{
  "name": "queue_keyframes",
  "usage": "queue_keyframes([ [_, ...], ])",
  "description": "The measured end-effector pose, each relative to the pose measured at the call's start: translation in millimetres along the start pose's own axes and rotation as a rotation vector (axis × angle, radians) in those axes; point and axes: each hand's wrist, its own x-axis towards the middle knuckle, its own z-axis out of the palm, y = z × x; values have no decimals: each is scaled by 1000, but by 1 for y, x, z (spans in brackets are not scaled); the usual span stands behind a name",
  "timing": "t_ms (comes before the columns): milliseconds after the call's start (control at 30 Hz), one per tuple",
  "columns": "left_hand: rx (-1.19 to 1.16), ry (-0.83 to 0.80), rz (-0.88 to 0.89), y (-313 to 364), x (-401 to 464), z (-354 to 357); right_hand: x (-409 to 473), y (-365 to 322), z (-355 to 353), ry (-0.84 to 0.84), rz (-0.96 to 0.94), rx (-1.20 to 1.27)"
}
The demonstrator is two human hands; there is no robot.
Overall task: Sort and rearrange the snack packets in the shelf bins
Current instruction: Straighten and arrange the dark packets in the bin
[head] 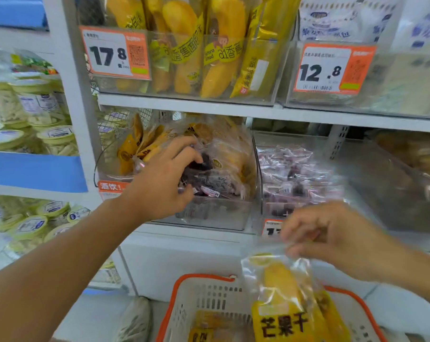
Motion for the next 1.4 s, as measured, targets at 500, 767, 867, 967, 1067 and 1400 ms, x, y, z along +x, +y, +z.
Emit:
queue_keyframes([
  [500,192,29,-252,-24,4,8,154,-16,15,211,-70,-579],
  [767,66,497,-51,18,31,-11,44,-2,-59,404,-182,-111],
  [867,-87,542,-49,63,42,-11,3,35,-76,484,-110,125],
  [967,-292,463,-2,102,55,2,-21,59,-93,586,-87,100],
  [1067,-437,387,1,130,75,23,-37,69,-111,562,-112,-87],
  [1400,-800,259,-462,134,115,80,-27,99,-94,442,-160,-295],
])
